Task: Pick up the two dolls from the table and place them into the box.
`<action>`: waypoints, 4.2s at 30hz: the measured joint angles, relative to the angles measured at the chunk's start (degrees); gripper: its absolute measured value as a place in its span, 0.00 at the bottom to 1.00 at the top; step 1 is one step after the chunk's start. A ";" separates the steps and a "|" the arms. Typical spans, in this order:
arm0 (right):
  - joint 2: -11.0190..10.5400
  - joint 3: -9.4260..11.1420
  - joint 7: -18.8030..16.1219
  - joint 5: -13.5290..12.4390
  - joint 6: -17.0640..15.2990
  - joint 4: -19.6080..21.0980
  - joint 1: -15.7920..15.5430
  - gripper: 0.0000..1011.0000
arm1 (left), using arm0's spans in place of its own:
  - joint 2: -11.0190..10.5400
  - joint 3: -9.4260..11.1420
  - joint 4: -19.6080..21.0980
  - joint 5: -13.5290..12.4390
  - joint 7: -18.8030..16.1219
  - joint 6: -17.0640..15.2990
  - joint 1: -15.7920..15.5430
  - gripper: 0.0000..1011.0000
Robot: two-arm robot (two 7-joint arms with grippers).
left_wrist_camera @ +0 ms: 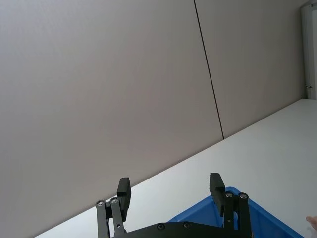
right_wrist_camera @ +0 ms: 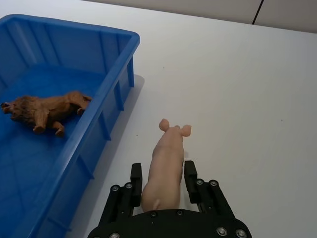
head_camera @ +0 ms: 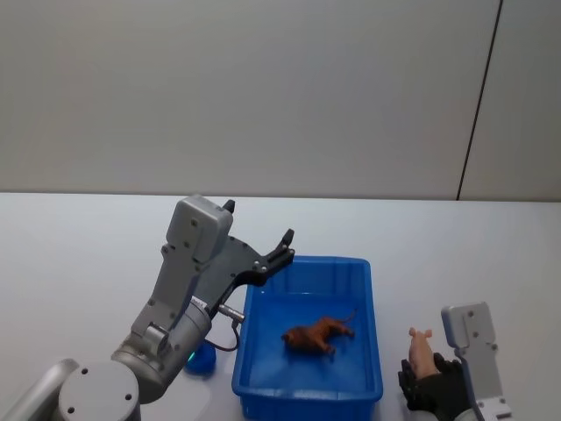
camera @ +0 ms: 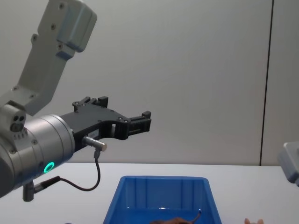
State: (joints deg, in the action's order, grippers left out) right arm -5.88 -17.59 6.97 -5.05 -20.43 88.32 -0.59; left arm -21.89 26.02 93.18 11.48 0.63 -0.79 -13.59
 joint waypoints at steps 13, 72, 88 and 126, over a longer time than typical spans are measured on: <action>0.19 0.48 0.54 0.57 0.56 0.70 0.05 0.37 | 0.00 0.00 0.00 0.00 0.00 0.00 0.00 0.99; 7.23 -2.15 -18.29 7.81 11.70 -12.03 14.56 0.84 | 0.00 0.00 0.00 0.00 0.00 0.00 0.00 0.99; 2.59 0.65 -12.25 6.76 14.65 -3.23 8.73 0.99 | 0.00 0.00 0.00 0.00 0.00 0.00 0.00 0.99; -4.23 5.60 -5.07 1.14 13.26 6.47 0.23 0.99 | -2.51 -0.95 3.26 1.53 -1.80 -2.80 2.90 0.99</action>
State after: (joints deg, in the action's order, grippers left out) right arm -10.12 -11.99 1.90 -3.91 -7.17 94.79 -0.37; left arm -24.40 25.07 96.44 13.01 -1.18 -3.59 -10.68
